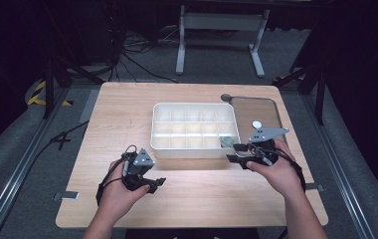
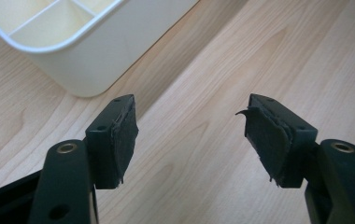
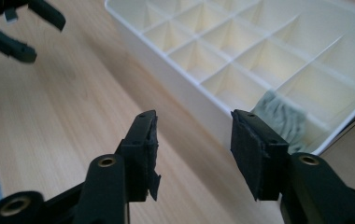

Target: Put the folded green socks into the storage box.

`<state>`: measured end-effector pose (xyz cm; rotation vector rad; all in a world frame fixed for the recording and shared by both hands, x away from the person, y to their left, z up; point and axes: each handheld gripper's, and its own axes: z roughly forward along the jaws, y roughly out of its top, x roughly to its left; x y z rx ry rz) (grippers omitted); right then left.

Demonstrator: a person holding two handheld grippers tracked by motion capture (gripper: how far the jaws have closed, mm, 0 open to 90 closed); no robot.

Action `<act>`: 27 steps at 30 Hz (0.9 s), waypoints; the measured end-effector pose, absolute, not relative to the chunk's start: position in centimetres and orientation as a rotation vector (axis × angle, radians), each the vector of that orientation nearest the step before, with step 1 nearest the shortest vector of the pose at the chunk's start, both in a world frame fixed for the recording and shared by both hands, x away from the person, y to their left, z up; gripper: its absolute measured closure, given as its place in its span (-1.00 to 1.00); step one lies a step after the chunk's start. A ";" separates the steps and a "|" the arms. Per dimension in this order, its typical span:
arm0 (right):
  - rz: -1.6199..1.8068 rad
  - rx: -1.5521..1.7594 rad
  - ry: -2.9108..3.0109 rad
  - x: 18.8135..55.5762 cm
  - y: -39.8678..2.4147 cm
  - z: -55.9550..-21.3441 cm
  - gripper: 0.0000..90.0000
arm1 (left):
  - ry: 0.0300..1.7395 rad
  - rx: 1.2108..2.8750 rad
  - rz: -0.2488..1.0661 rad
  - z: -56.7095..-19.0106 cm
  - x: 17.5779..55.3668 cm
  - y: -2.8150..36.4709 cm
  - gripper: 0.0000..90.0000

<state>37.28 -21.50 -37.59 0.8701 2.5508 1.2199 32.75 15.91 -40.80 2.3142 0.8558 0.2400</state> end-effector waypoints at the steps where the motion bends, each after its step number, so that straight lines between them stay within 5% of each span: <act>1: 1.175 0.839 2.584 37.3 -21.4 -37.9 0.12 | 0.861 2.313 0.232 -40.9 32.8 15.9 -0.23; 27: 1.134 0.770 2.708 34.8 -21.5 -44.3 0.04 | 0.708 2.477 0.124 -43.7 33.2 14.3 -0.35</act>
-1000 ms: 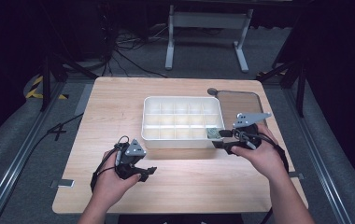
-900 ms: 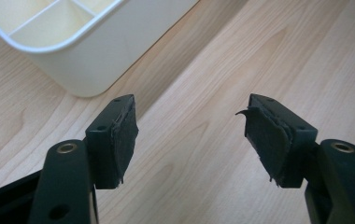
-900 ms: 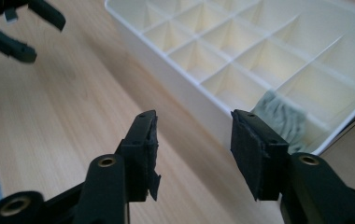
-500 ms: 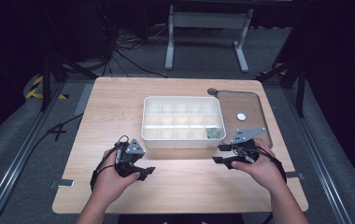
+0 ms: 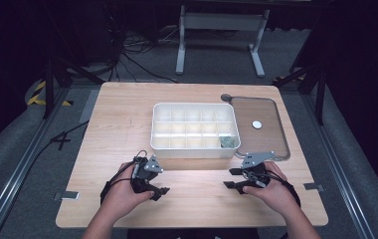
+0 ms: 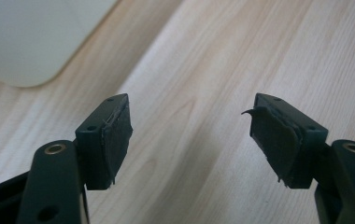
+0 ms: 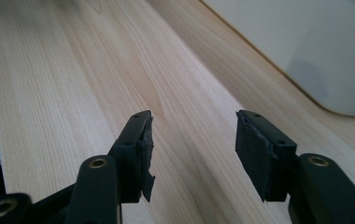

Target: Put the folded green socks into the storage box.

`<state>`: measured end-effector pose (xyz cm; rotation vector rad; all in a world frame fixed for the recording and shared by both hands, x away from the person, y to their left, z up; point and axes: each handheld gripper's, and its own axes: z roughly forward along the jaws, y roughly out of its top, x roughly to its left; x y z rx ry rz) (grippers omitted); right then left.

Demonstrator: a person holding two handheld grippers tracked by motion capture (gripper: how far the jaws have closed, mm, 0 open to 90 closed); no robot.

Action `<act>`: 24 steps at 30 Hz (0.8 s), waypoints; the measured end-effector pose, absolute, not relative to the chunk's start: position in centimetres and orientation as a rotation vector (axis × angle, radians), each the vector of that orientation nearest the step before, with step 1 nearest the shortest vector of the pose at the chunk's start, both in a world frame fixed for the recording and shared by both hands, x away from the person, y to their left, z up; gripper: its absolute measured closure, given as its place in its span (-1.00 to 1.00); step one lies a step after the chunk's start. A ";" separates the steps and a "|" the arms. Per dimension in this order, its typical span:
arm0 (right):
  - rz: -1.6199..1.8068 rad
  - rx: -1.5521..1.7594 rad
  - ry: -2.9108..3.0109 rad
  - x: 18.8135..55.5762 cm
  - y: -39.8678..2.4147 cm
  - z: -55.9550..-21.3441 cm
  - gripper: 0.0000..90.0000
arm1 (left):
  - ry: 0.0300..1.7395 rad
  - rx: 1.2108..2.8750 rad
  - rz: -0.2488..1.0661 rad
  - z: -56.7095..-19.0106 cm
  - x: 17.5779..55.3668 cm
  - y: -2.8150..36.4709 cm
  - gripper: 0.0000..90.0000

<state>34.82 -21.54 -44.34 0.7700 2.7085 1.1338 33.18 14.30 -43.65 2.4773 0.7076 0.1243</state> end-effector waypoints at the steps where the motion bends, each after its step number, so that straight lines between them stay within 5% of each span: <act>1: 1.133 0.771 2.711 34.7 -21.6 -44.5 0.04 | 0.696 2.484 0.116 -43.8 33.1 14.2 -0.35; 24: 1.190 0.672 2.618 31.1 -20.7 -47.9 -0.05 | 0.755 2.519 0.092 -45.7 32.6 14.3 -0.30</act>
